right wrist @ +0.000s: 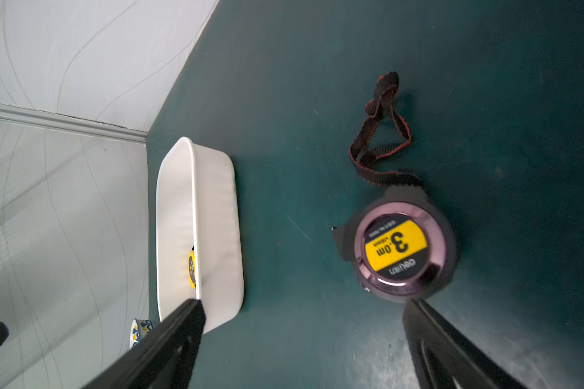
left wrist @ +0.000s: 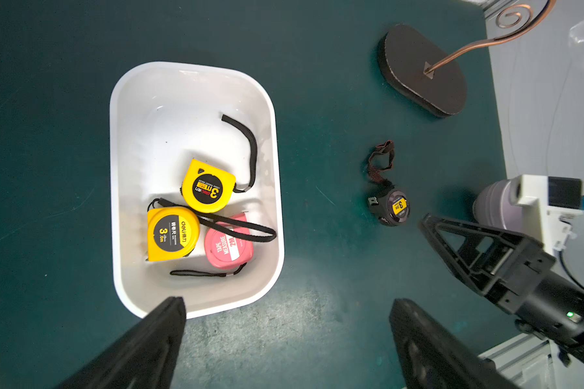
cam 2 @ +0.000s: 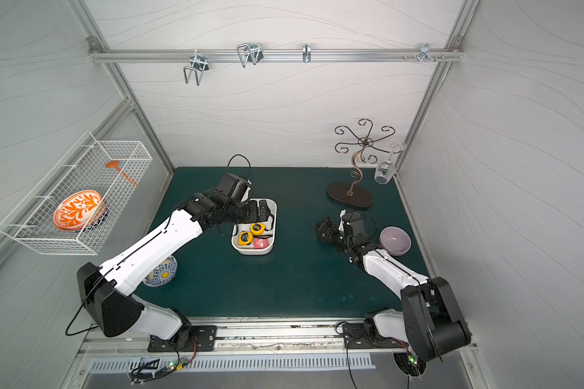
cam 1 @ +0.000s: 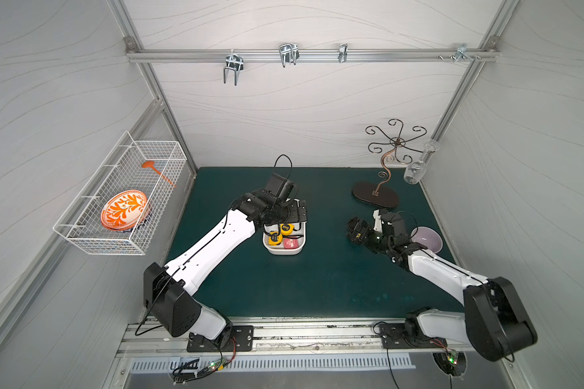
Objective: Take the tape measure out of the storage box
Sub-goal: Place the tape measure at the center of the board, then pick up the tape measure from the storage box.
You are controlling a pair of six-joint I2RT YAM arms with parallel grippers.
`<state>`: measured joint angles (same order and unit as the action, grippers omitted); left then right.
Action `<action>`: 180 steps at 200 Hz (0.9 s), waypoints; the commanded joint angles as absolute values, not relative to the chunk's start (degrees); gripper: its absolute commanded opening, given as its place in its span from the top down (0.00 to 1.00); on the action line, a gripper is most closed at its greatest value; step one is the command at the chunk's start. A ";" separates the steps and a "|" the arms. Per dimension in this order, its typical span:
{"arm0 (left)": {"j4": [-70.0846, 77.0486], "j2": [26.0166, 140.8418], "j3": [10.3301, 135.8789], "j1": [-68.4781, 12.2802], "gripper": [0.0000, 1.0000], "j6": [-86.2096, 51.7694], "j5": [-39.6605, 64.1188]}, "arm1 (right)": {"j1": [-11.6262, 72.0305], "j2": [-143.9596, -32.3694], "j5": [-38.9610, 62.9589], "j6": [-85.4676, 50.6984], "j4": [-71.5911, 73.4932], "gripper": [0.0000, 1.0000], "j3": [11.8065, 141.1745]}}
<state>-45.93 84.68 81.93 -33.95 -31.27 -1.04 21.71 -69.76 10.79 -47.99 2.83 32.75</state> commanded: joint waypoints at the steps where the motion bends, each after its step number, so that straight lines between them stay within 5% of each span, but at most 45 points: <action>1: -46.44 85.80 81.65 -33.34 0.00 -28.30 -0.23 | 23.02 -66.27 8.14 -46.51 -7.29 0.01 34.04; 97: -55.70 100.94 88.16 -31.17 0.03 -19.35 -0.16 | 23.21 -55.75 9.21 -42.59 -28.07 0.01 43.19; 180: -64.11 119.52 105.38 -28.18 0.09 -12.44 -2.73 | 17.46 -58.88 19.53 -41.42 -29.14 0.01 47.96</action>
<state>-60.38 116.71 102.37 -29.36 -15.94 -1.58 19.68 -58.67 15.11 -42.89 -27.22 46.22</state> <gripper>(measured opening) 0.919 0.987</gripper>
